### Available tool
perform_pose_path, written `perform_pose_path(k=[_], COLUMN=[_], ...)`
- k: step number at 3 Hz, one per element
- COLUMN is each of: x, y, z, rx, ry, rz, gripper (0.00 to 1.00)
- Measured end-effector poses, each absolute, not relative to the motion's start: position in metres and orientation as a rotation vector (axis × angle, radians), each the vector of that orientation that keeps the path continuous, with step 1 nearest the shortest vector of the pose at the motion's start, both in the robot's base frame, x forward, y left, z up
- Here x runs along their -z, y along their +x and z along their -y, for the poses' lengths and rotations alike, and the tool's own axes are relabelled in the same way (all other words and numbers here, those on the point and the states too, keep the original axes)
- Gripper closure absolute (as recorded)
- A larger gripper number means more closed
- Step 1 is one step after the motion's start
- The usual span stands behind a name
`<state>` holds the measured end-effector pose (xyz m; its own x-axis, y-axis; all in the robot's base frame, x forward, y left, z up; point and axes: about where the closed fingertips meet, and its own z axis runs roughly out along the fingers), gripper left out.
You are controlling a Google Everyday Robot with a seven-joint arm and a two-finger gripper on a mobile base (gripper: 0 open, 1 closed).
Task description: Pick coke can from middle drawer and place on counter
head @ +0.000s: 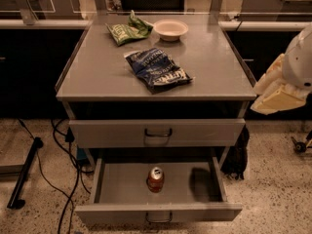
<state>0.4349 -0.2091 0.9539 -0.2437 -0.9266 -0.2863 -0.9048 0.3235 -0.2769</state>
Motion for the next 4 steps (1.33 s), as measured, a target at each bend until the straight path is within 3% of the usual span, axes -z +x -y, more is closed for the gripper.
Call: perform_pose_path(k=[2,4], x=[-0.886,-0.840], y=[0.436,0.438], z=[0.187,0.169], rx=[-0.026,-0.077], ry=[-1.532,-1.520], rz=[-2.151,-2.114], gripper=[1.00,1.00])
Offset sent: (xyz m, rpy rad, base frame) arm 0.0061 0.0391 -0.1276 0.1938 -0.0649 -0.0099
